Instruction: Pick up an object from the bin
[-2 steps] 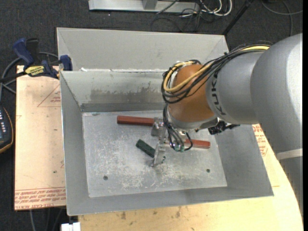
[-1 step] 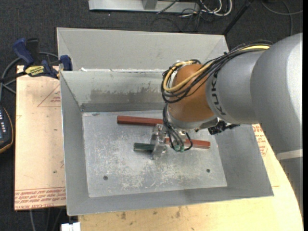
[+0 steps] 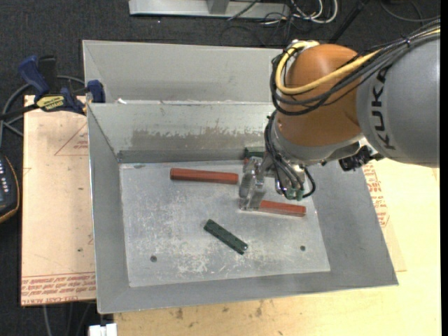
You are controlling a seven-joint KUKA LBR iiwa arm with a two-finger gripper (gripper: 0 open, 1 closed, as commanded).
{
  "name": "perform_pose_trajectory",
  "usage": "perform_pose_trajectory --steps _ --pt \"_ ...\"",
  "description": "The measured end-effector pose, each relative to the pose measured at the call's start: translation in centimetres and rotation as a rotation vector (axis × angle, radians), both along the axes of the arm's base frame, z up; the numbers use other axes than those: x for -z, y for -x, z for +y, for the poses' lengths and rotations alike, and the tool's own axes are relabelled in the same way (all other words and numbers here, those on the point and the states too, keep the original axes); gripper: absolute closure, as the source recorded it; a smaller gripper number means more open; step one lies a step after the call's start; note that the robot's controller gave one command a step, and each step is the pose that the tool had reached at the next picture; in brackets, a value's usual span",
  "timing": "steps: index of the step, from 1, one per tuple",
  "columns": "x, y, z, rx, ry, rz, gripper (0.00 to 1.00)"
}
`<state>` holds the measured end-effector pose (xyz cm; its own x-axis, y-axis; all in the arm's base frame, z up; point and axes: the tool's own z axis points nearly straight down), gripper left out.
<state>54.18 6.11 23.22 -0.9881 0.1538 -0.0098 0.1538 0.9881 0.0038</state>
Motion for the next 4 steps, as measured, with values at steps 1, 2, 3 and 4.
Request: perform_pose_trajectory --steps 1,2,3,4 --pt "0.5 0.1 0.0 0.001 0.001 0.008 0.00" --pt "11.5 2.0 -3.4 -0.148 0.003 0.017 0.00" --pt "16.6 3.0 -0.9 -0.209 0.001 0.015 0.00" --pt "16.2 2.8 -1.0 -0.206 0.002 0.009 1.00"
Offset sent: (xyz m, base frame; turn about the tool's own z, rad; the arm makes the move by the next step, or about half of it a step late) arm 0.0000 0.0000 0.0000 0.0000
